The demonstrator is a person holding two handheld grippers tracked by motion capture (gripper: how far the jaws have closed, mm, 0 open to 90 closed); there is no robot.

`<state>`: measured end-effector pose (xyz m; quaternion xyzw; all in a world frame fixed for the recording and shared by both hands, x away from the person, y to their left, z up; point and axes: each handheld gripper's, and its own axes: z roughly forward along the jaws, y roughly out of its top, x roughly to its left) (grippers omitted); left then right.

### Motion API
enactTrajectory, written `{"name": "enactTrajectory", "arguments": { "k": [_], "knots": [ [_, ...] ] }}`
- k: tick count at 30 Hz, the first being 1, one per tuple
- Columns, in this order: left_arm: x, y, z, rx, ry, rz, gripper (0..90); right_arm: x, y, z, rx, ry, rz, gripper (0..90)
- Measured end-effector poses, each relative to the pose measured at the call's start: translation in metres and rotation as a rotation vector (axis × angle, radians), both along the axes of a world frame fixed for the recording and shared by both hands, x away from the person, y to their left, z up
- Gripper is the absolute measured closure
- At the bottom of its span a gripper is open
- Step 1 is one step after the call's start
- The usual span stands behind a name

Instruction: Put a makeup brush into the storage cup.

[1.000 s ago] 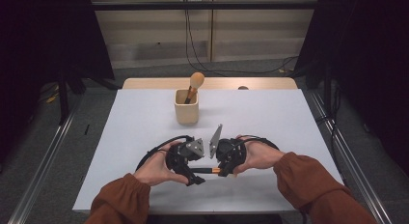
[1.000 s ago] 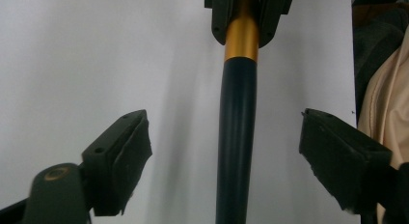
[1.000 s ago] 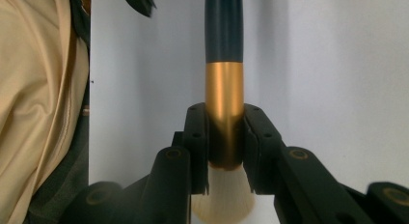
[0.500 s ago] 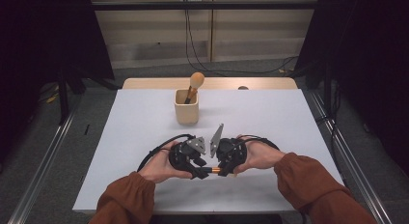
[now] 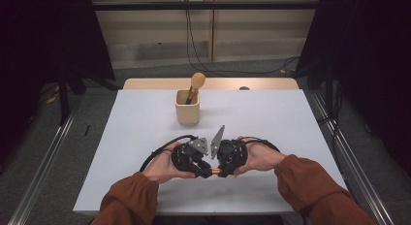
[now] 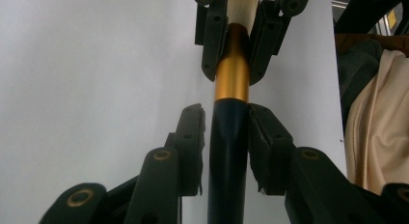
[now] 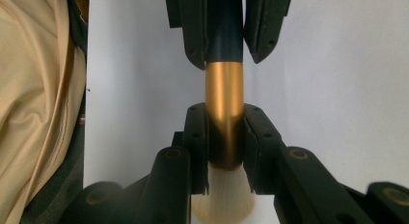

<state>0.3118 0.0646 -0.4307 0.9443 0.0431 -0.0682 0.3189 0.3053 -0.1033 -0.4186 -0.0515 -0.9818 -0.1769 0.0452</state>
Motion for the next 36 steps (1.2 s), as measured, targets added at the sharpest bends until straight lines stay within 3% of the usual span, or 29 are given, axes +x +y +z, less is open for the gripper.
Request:
{"name": "enactTrajectory", "arguments": {
  "k": [5, 11, 14, 15, 22, 27, 30, 31, 36],
  "knots": [
    [-0.0027, -0.0003, -0.0019, -0.025, -0.009, 0.015, 71.4, -0.0009, -0.0011, 0.0005, -0.004, -0.008, 0.004, 74.4],
    [-0.0019, 0.0006, -0.0023, -0.015, -0.002, 0.005, 71.8, -0.002, -0.0011, 0.0013, 0.002, -0.016, 0.004, 74.5],
    [-0.0014, -0.0004, -0.0029, 0.005, -0.021, -0.022, 73.5, -0.0013, -0.0006, 0.0001, 0.007, -0.022, 0.019, 74.3],
    [-0.0023, -0.0006, -0.0035, 0.011, -0.021, -0.02, 73.9, -0.0031, 0.0001, 0.0002, 0.0, -0.019, -0.002, 74.3],
    [-0.0016, 0.0006, -0.0037, -0.015, 0.007, -0.024, 74.5, -0.0009, -0.0023, 0.0002, 0.022, -0.028, 0.032, 74.0],
    [-0.0027, 0.0011, -0.0025, -0.014, -0.013, -0.026, 74.7, -0.0007, -0.0041, 0.0015, 0.036, -0.024, 0.034, 72.7],
    [-0.0025, 0.0018, -0.0023, -0.027, -0.022, -0.003, 74.7, -0.0008, -0.0046, 0.0017, 0.037, -0.014, 0.027, 64.3],
    [-0.0012, 0.0026, -0.0016, -0.031, -0.012, 0.001, 74.7, -0.0009, -0.0048, 0.0015, 0.034, -0.013, 0.021, 57.2],
    [0.0011, 0.0084, 0.0004, -0.054, -0.001, 0.026, 74.6, 0.0001, -0.0095, 0.0001, 0.064, -0.037, -0.02, 38.5]
  ]
}}
